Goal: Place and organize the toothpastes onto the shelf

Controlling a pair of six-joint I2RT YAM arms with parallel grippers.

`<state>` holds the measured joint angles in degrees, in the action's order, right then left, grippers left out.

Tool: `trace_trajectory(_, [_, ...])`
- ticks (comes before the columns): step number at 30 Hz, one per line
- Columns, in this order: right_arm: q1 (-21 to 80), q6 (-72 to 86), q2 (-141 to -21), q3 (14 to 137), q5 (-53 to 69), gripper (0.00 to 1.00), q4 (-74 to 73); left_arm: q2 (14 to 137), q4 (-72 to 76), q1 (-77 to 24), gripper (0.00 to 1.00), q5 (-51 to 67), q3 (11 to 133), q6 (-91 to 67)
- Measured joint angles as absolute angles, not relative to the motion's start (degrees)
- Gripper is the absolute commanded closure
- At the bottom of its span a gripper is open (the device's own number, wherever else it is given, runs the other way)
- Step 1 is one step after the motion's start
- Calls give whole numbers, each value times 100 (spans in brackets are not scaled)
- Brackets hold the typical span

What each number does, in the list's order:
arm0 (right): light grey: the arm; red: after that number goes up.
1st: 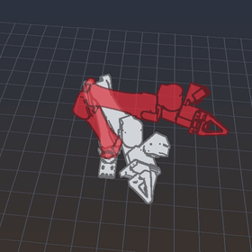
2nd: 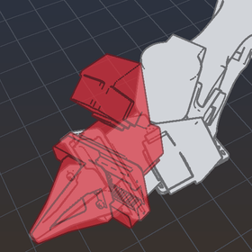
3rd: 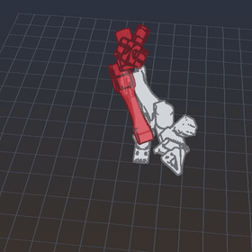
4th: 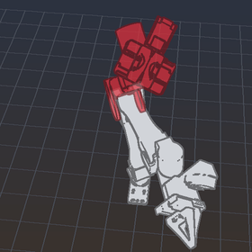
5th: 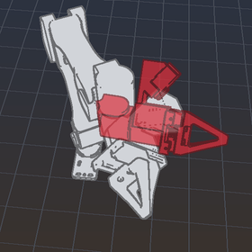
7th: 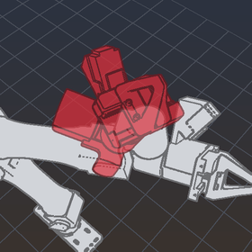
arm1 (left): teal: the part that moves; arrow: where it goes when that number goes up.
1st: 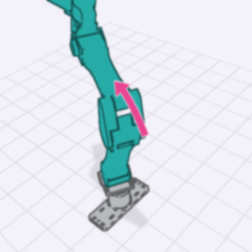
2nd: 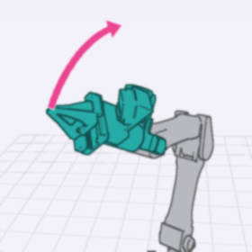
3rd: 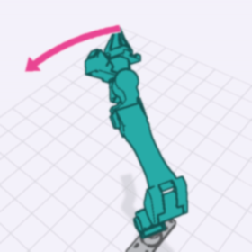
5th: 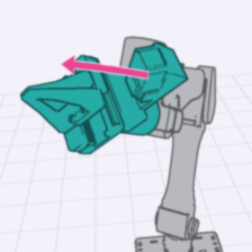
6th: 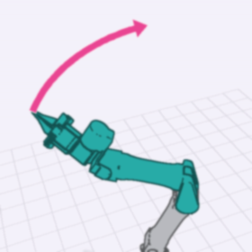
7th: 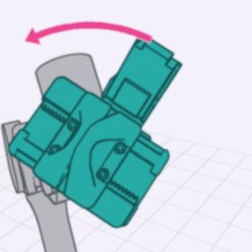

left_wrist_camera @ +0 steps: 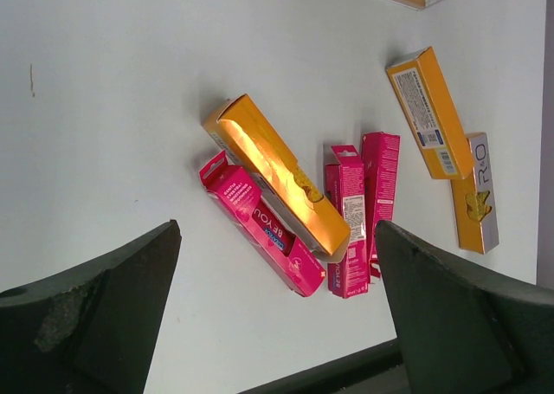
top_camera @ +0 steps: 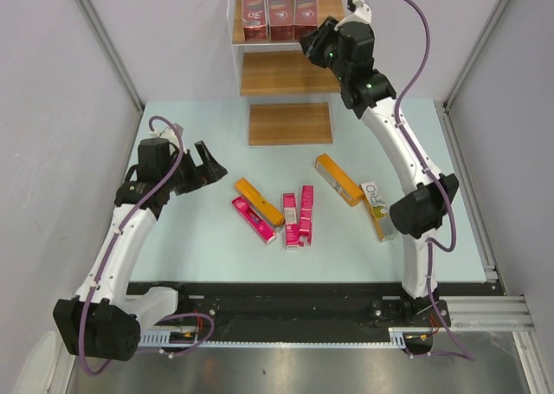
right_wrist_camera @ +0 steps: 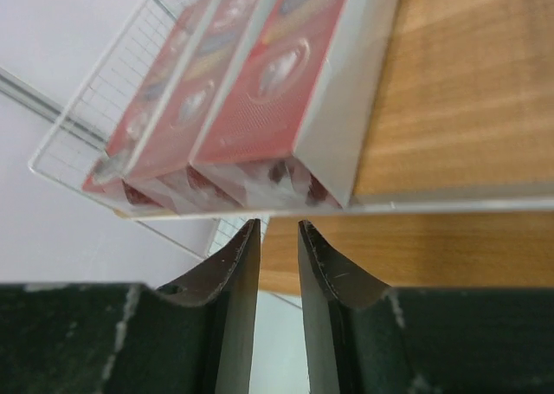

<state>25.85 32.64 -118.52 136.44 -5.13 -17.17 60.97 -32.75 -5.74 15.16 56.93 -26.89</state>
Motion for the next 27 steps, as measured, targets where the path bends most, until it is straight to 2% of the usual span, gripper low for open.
trace_trajectory(8, [2847,3044,-10357,11463,-620,66,-1415,6097,-3232,-578,0,1533,5540,-2692])
trace_trajectory(14, [3328,2749,-8460,9485,-814,54,-1232,6051,-3081,-578,0,1649,5332,-2700])
trace_trajectory(15, [3382,2722,-8184,9183,-825,47,-1225,6031,-3055,-578,0,1684,5288,-2703])
trace_trajectory(17, [3465,2674,-7546,8517,-864,39,-1337,5996,-3013,-578,0,1734,5214,-2711])
trace_trajectory(18, [3500,2626,-7277,8230,-902,30,-1441,5981,-2995,-578,0,1763,5181,-2716])
trace_trajectory(21, [3586,2534,-6871,7666,-1033,15,-1791,5948,-2919,-580,0,1848,5118,-2749])
trace_trajectory(26, [3846,2491,-6646,6560,-1160,1,-2449,5920,-2729,-589,0,1977,5035,-2823])
trace_trajectory(27, [3898,2497,-6630,6289,-1168,0,-2622,5920,-2722,-593,0,1994,5030,-2845])
